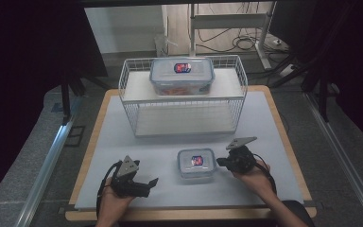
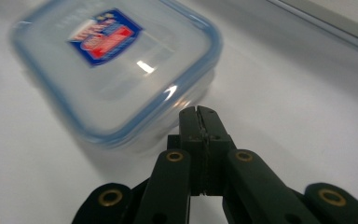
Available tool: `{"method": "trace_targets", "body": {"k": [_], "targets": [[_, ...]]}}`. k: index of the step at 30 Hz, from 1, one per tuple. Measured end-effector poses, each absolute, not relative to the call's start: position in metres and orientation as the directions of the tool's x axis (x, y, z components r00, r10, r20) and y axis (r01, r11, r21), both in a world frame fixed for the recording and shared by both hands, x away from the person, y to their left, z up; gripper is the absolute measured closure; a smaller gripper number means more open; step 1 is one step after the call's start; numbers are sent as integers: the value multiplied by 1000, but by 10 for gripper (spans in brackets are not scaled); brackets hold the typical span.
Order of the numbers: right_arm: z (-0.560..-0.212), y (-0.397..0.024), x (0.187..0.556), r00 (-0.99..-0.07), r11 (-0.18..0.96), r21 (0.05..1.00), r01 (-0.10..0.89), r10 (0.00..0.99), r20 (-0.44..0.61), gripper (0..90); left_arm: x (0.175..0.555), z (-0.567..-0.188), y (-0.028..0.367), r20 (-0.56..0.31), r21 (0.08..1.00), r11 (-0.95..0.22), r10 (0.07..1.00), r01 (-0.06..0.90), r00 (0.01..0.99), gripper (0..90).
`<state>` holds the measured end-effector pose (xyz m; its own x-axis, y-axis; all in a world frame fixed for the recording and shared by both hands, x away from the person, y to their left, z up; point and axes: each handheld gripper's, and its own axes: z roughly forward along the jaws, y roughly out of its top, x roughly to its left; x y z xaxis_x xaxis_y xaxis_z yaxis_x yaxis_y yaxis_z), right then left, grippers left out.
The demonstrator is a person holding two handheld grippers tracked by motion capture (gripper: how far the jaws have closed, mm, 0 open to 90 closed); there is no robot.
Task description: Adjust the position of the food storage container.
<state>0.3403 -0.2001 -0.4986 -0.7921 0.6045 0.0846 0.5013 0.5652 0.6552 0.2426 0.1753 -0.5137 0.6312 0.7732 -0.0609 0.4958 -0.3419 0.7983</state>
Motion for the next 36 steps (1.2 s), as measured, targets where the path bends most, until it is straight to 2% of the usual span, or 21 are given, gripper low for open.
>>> {"method": "trace_targets", "body": {"k": [9, 14, 19, 28, 36], "targets": [[-504, -181, 339, -817, 598, 639, 484, 571, 84, 892, 243, -514, 174, -62, 795, -346, 771, 499, 633, 55], [-498, -189, 337, -814, 589, 658, 469, 578, 62, 882, 243, -514, 176, -68, 795, -339, 775, 503, 628, 55], [-492, -205, 329, -816, 593, 688, 417, 578, -3, 719, 243, -515, 178, -62, 793, -344, 776, 503, 627, 57], [-491, -225, 320, -813, 582, 712, 394, 582, -26, 452, 242, -516, 176, -48, 778, -366, 776, 510, 629, 57], [-497, -238, 315, -809, 558, 727, 400, 588, -6, 280, 243, -519, 176, -50, 770, -369, 778, 520, 627, 56]]}}
